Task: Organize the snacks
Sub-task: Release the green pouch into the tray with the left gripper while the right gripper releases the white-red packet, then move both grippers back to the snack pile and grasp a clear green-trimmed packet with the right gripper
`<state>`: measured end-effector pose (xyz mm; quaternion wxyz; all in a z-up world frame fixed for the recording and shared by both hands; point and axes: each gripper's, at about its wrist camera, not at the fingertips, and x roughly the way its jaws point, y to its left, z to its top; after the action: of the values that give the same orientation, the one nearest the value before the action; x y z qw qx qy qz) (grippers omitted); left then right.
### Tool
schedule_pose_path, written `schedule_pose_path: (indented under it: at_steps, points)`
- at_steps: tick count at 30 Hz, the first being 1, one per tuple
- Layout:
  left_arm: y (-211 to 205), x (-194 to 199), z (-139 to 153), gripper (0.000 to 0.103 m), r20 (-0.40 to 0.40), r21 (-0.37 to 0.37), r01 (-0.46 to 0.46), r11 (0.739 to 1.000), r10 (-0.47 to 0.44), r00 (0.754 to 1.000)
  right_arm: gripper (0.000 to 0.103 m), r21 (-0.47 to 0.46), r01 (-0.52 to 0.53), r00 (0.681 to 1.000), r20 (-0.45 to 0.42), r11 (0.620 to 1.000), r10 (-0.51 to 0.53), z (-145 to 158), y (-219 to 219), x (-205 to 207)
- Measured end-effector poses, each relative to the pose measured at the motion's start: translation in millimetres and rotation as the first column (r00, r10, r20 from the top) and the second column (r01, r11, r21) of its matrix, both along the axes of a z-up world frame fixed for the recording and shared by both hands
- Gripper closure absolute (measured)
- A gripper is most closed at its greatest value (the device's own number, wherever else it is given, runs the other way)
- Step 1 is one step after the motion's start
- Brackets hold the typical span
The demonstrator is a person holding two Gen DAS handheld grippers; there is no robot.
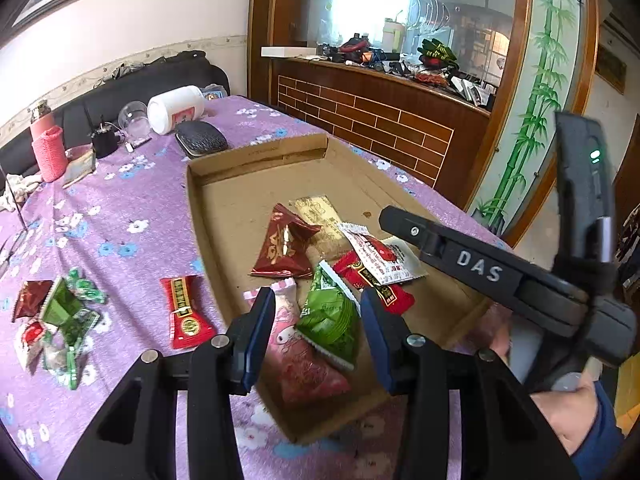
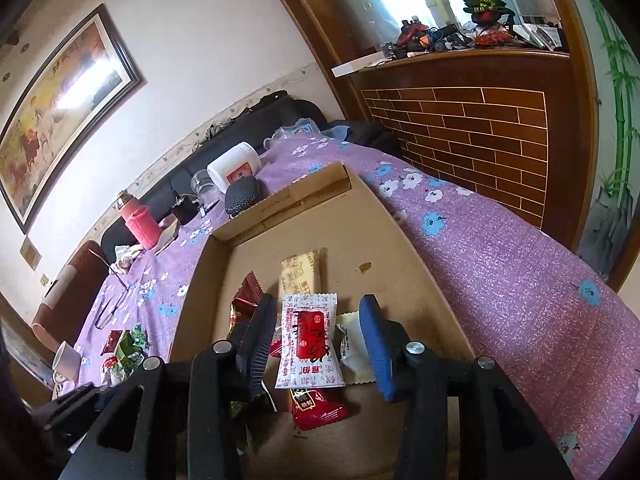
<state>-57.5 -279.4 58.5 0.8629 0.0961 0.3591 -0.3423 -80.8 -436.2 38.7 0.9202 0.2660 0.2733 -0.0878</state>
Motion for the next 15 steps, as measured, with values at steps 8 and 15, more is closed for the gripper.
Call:
schedule_pose_path:
  at_steps: [8, 15]
  points:
    - [37.7, -11.3, 29.3, 0.059, 0.070, 0.005, -0.039, 0.999, 0.038, 0.997, 0.057, 0.000, 0.010, 1.000, -0.014, 1.000, -0.010, -0.4, -0.2, 1.1]
    - [91.3, -1.3, 43.2, 0.056, 0.132, 0.019, -0.142, 0.990, 0.138, 0.982, 0.057, -0.070, -0.037, 0.999, -0.017, 0.997, 0.036, 19.3, 31.6, -1.2]
